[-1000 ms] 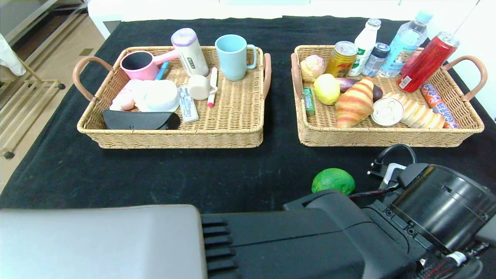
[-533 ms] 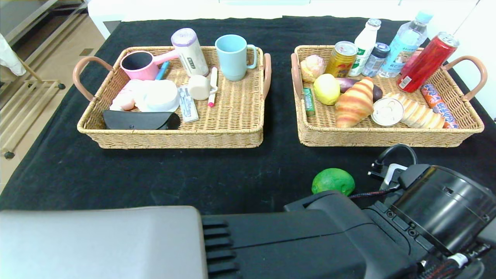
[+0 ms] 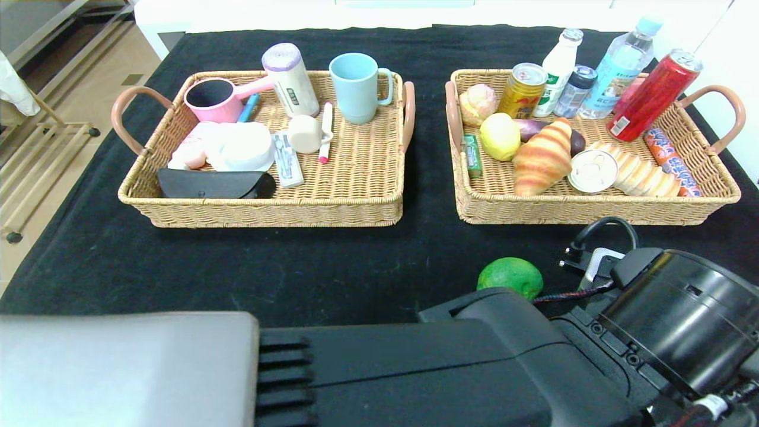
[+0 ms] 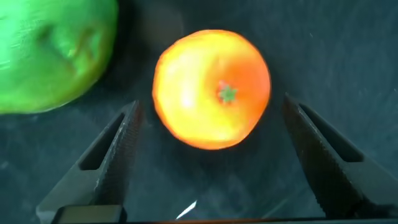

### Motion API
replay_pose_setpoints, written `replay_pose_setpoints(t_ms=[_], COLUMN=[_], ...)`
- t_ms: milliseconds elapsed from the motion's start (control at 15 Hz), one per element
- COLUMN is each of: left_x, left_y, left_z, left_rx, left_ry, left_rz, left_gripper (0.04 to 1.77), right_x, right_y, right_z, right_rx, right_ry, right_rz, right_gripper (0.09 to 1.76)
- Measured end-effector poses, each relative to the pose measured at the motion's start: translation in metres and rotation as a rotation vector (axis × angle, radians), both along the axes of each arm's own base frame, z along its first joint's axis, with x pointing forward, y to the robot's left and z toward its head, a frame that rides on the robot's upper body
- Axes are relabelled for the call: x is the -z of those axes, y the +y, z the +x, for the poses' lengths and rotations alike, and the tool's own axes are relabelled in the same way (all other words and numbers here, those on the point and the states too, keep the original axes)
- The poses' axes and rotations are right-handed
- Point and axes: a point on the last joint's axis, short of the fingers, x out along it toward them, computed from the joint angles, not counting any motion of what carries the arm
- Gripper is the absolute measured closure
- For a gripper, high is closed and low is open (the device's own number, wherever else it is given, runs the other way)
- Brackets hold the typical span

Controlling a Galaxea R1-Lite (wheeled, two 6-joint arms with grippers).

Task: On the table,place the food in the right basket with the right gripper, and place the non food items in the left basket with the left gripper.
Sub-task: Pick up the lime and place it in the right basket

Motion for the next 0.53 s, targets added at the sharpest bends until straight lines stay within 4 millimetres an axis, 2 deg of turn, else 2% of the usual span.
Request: replay_pose_setpoints(t_ms=[333, 533], left_x=[-0.004, -0.016], left_y=[0.014, 0.026], left_z=[-0.011, -0.018], left_rx=[0.002, 0.009], left_ry=[0.017, 0.011], left_rz=[0.013, 0.004], left_gripper=[0.15, 0.13], right_x=[-0.009, -0.009], right_y=[0.000, -0.002], right_z=[-0.003, 0.000], right_rx=[-0.004, 0.012], right_ry=[-0.017, -0.010], right_rz=[0.071, 0.070], right_gripper=[0.14, 0.14])
